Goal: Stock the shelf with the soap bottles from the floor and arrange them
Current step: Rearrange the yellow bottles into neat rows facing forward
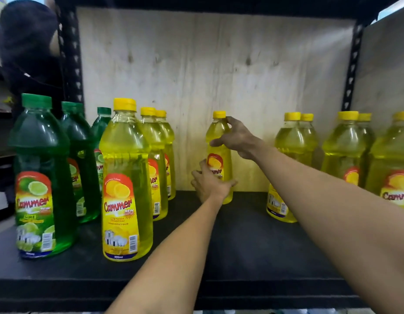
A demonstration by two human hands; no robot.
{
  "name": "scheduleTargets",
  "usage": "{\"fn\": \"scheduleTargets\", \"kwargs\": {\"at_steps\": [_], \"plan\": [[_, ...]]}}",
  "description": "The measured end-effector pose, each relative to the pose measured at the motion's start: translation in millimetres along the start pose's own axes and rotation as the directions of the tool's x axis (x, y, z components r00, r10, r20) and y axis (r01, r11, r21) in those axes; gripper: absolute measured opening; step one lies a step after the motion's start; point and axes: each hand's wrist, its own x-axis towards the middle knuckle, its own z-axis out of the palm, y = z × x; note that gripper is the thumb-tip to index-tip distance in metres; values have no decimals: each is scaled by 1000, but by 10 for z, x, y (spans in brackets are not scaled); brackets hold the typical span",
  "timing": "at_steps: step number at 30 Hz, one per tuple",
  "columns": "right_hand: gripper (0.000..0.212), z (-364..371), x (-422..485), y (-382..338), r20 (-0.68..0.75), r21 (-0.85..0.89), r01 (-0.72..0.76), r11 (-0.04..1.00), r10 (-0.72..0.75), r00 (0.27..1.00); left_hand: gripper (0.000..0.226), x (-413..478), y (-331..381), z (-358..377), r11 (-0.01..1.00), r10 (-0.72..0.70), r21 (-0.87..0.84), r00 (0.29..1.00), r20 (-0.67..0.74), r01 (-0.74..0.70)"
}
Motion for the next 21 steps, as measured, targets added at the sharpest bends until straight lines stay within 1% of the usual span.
{"fn": "scheduleTargets", "kwargs": {"at_steps": [3, 6, 8, 11, 14, 17, 19, 21], "plan": [[80, 28, 182, 82, 72, 73, -18, 997, 12, 997, 111, 127, -34, 91, 995, -99, 11, 995, -27, 99], [70, -37, 315, 232, 140, 212, -56, 976, 26, 990, 112, 220, -131, 132, 996, -80, 33, 997, -5, 80], [69, -64, 358, 334, 186, 312, -68, 948, 9, 983, 112, 256, -198, 137, 998, -56, 35, 998, 16, 56], [64, -78, 395, 381, 237, 341, -66, 938, -18, 971, 111, 253, -200, 122, 997, -61, 55, 998, 9, 60], [61, -84, 406, 370, 251, 367, -93, 926, -3, 968, 111, 188, -177, 112, 995, -56, 85, 998, -24, 58], [69, -72, 352, 337, 235, 323, -107, 940, 30, 971, 112, 150, -163, 98, 993, -36, 109, 999, -25, 39], [70, -90, 241, 257, 211, 200, -137, 970, 94, 973, 115, 97, -126, 80, 991, -76, 112, 997, 9, 74], [69, -189, 69, 130, 110, 42, -134, 990, 128, 986, 122, -18, -77, 60, 986, -115, 127, 993, 20, 112]]}}
